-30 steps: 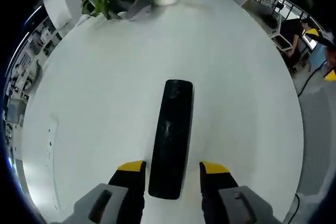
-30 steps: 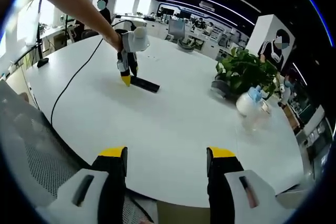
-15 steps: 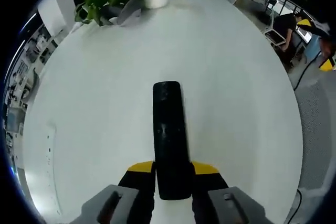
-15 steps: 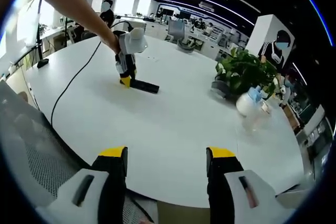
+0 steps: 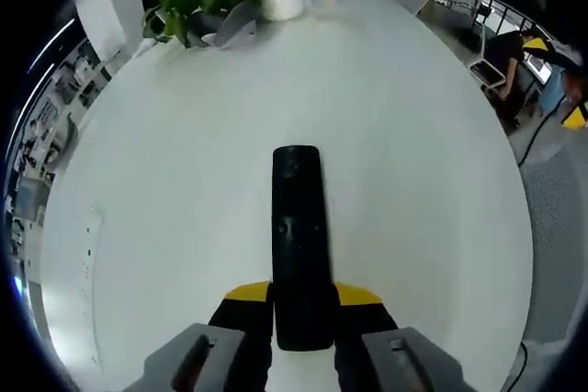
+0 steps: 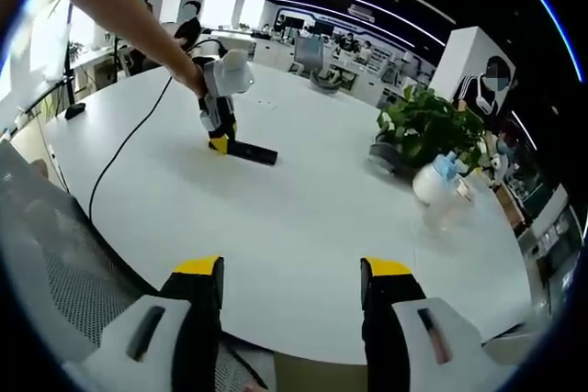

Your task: Press the specified remote control buttons in sequence, fully releasing each button before pressing the next.

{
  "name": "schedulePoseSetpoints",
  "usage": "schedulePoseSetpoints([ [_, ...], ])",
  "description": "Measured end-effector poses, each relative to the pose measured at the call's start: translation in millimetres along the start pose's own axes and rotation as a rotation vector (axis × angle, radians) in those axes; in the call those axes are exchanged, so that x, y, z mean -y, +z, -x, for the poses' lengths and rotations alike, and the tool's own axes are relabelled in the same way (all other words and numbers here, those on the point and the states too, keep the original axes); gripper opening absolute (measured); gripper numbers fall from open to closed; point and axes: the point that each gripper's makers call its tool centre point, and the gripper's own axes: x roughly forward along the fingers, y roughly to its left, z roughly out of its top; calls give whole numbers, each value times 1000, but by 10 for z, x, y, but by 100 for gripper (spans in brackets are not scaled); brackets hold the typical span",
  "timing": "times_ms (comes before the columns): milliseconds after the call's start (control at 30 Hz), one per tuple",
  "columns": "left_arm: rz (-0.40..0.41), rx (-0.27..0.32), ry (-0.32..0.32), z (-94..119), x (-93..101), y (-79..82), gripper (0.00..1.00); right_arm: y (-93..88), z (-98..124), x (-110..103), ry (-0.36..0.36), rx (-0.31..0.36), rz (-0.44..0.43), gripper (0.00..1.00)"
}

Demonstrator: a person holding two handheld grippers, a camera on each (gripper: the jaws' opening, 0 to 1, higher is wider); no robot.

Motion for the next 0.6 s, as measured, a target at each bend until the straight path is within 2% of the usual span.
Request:
schedulePoseSetpoints([
  [267,2,-1,4,-5,14,2,23,11,3,-7,4,8,2,62],
  [433,-29,-21,2,-4,84,-2,23,20,9,-8,7,15,0,60],
  [600,-24,-28,-5,0,140,-17,23,32,16,-3,10,23,-8,60],
])
